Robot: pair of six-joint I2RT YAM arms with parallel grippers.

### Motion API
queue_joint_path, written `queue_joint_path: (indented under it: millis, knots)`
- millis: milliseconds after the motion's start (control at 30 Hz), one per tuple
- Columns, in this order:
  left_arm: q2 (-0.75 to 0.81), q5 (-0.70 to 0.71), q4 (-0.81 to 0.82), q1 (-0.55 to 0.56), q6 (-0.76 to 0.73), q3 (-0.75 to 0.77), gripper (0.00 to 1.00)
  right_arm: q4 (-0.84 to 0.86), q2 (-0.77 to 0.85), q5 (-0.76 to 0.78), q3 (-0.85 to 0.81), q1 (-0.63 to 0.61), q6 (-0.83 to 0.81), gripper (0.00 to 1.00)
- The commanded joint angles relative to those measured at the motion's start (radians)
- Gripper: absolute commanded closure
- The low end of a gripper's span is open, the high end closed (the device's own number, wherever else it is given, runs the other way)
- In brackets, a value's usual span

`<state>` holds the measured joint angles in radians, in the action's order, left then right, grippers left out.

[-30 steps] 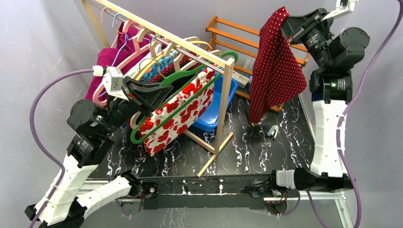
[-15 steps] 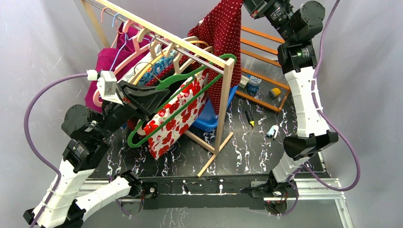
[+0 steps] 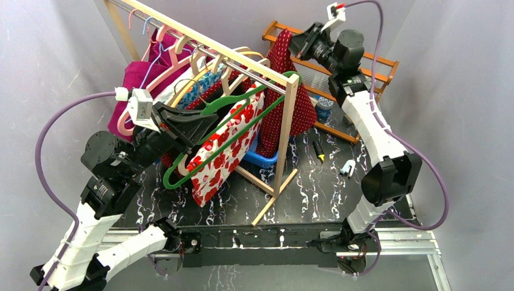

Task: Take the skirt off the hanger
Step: Place the skirt in the bin.

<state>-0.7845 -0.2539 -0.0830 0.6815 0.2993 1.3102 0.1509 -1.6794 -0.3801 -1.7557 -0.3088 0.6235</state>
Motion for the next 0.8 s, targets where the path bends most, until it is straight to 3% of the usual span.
queue_joint_path:
  millis: [0, 267, 400, 567, 767]
  knots:
    - [-0.002, -0.006, 0.037, -0.007, 0.009, 0.031, 1.00, 0.082, 0.021, -0.091, 0.024, -0.017, -0.095, 1.00]
    - [-0.001, 0.008, 0.047, -0.006, 0.027, 0.020, 1.00, 0.094, -0.055, -0.137, 0.117, -0.204, -0.167, 1.00]
    - [-0.016, 0.000, 0.033, -0.007, 0.028, 0.039, 1.00, 0.143, -0.096, -0.099, 0.211, -0.244, -0.149, 1.00]
    - [-0.017, 0.013, 0.047, -0.007, 0.038, 0.036, 1.00, 0.117, -0.200, -0.106, 0.188, -0.273, -0.152, 1.00]
    - [-0.016, 0.012, 0.045, -0.007, 0.052, 0.028, 1.00, -0.049, -0.191, 0.134, 0.212, -0.269, -0.186, 0.98]
